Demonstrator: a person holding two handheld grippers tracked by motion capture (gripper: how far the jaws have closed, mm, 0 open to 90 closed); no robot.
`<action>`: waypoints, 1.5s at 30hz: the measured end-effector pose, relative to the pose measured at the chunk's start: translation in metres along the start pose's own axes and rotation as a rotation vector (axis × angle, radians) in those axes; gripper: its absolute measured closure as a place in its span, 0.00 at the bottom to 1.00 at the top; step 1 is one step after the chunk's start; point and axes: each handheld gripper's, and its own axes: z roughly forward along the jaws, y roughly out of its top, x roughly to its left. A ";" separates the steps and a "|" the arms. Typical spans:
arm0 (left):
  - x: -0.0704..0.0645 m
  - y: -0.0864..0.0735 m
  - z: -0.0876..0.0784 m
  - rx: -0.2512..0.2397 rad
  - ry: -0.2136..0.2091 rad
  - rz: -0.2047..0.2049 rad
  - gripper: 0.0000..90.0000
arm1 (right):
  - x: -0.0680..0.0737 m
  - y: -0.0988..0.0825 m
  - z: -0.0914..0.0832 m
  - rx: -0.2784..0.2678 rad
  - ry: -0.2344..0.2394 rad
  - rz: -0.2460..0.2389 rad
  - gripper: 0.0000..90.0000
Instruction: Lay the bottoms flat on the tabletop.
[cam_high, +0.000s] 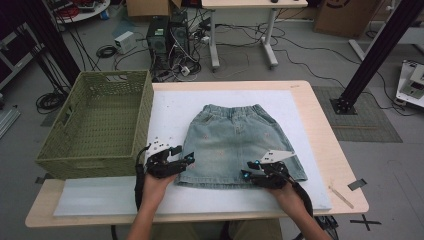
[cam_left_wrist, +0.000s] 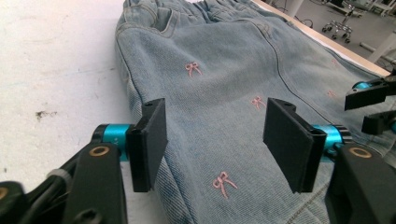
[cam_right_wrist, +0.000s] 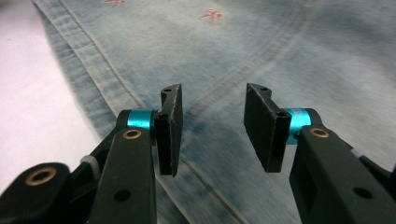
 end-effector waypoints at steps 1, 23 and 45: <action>0.000 0.000 0.000 0.000 0.002 0.000 0.42 | 0.001 0.001 0.002 0.005 0.005 -0.004 0.65; 0.005 -0.001 0.000 0.041 0.021 -0.009 0.41 | 0.016 -0.004 -0.002 0.072 0.087 -0.097 0.95; 0.002 -0.008 0.000 0.052 0.009 -0.005 0.46 | -0.064 -0.039 -0.057 0.101 -0.276 0.062 0.66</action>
